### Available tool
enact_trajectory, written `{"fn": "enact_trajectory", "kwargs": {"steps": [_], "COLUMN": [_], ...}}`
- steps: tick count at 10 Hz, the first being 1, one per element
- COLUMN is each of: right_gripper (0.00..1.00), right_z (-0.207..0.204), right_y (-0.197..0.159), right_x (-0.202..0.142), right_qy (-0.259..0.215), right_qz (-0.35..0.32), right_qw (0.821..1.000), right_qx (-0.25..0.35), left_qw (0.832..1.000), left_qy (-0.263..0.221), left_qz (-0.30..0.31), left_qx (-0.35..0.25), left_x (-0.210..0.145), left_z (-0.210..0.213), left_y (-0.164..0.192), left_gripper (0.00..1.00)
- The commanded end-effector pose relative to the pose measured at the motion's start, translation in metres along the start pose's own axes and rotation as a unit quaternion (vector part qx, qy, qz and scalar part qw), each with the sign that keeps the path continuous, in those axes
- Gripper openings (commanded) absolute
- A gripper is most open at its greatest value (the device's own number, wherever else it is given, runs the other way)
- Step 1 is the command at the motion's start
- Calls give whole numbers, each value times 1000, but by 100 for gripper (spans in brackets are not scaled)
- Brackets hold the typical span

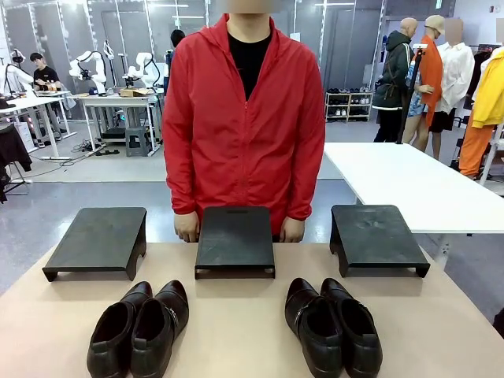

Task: Place the shoes on the stand as instructed by the person.
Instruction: Pick up one pair of Shoes and place it on the Shoes Stand indicated by the person.

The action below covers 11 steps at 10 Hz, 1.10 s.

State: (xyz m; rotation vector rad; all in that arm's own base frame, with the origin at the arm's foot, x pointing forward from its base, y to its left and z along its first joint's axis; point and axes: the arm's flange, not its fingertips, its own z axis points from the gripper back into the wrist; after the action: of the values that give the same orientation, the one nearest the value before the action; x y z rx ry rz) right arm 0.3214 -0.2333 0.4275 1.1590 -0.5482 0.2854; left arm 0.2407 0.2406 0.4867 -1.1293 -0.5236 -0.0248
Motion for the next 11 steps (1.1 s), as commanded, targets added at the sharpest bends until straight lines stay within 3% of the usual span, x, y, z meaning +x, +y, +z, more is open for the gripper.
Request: {"fn": "enact_trajectory", "kwargs": {"steps": [1,2,3,11], "right_gripper": [100,100,100,100], "right_z": [-7,-19,-4,-4], "right_y": [4,5,0,0], "right_x": [11,14,2,2], "right_qy": [10,21,5,5], "right_qz": [23,39,3,3], "right_qw": [1000,999,1000,1000], "right_qx": [-4,-9,-2,-2], "left_qw": [999,998,1000,1000], "left_qy": [36,48,7,7], "left_qz": [-28,-42,-4,-4], "left_qx": [0,17,2,2], "left_x": [4,8,0,0], "left_z": [-12,-24,-3,-3], "left_y": [-2,-4,3,3], "left_gripper": [100,100,100,100]}}
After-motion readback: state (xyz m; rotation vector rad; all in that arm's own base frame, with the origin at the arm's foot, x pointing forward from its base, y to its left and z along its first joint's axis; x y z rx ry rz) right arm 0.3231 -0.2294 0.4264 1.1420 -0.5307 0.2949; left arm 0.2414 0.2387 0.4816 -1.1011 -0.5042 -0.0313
